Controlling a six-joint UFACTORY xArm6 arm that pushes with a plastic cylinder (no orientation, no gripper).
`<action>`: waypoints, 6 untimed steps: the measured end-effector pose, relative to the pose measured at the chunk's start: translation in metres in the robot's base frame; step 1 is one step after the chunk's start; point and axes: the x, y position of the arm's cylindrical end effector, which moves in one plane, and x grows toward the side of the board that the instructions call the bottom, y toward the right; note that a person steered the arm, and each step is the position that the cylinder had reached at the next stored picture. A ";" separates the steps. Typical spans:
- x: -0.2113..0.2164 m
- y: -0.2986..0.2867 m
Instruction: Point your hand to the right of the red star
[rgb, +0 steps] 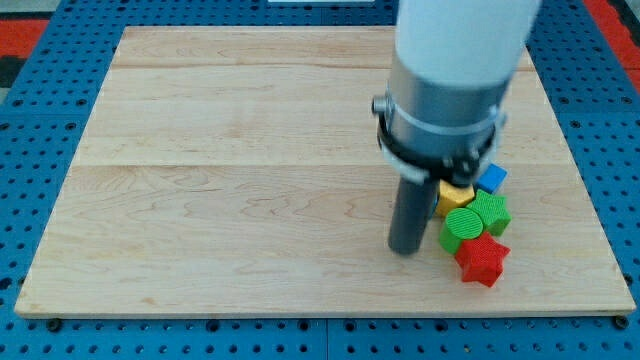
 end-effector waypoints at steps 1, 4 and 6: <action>0.029 0.017; 0.009 0.131; -0.073 0.154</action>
